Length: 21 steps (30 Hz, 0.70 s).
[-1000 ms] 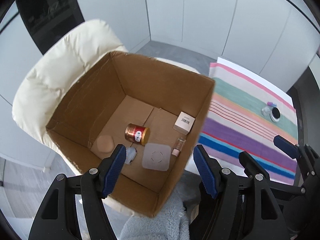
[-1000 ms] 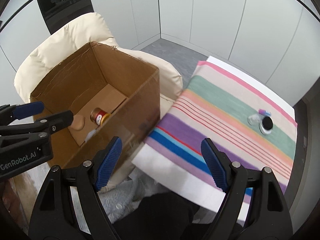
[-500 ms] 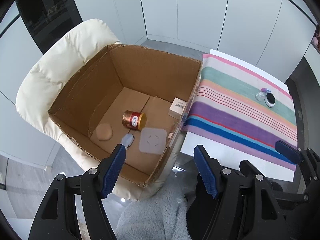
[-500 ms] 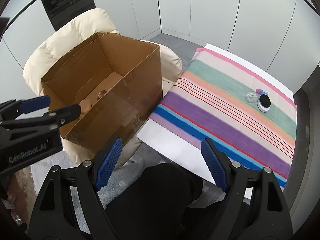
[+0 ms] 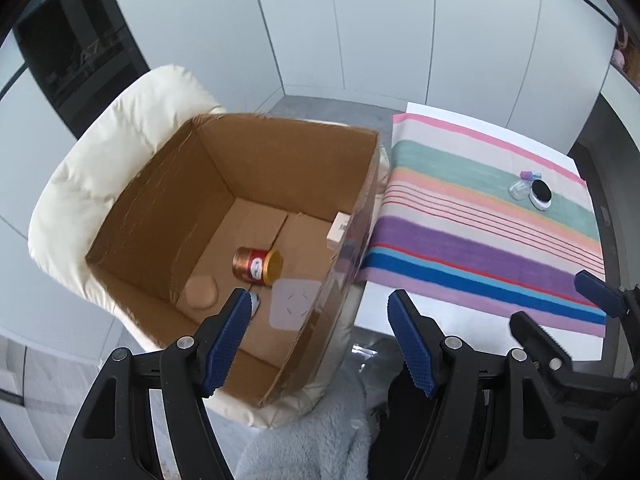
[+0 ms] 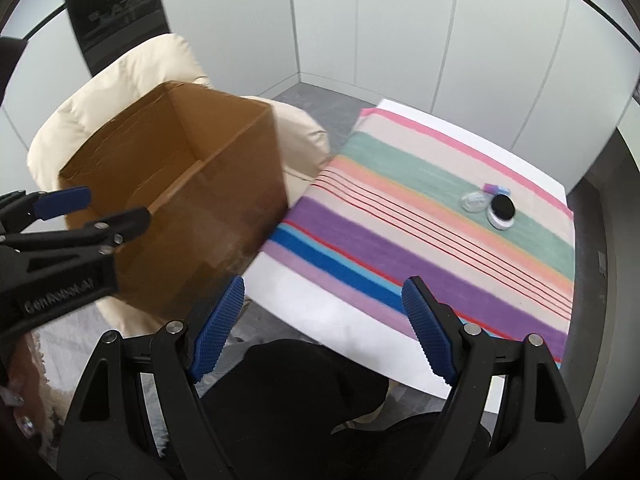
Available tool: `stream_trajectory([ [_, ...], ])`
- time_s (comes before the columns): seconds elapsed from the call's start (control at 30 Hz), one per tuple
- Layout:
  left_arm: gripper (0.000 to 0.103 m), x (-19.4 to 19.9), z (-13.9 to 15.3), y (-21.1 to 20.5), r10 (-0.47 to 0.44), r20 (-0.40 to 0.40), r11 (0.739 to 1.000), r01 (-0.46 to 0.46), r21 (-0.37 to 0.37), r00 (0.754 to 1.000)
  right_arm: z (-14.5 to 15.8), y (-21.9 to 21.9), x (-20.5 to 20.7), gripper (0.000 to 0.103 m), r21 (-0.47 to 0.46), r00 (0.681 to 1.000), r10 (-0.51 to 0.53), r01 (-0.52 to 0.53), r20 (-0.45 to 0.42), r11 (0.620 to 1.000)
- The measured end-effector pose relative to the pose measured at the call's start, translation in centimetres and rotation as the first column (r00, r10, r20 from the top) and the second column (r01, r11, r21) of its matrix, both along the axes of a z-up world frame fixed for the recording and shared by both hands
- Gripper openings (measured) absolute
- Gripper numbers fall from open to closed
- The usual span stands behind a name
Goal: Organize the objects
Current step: 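Withdraw both tools from the box back toward the cloth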
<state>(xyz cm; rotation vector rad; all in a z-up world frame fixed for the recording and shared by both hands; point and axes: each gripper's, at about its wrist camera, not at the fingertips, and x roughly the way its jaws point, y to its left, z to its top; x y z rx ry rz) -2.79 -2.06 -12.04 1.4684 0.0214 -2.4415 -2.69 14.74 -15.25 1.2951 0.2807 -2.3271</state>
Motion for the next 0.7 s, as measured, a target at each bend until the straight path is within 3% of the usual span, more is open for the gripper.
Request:
stream_trajectory([
  [0.27, 0.072, -2.5, -0.4, 3.9, -0.085, -0.001, 0.995, 0.085, 0.045, 0.996, -0.6, 5.2, -2.4, 0.084, -0.005, 0.992, -0.125, 0.125, 0.010, 0.992],
  [0.7, 0.072, -7.7, -3.0, 14.1, -0.289, 0.006, 0.955, 0.287, 0.078, 0.957, -2.6, 15.1, -5.3, 0.084, 0.005, 0.944, -0.330, 0.330, 0.031, 0.944],
])
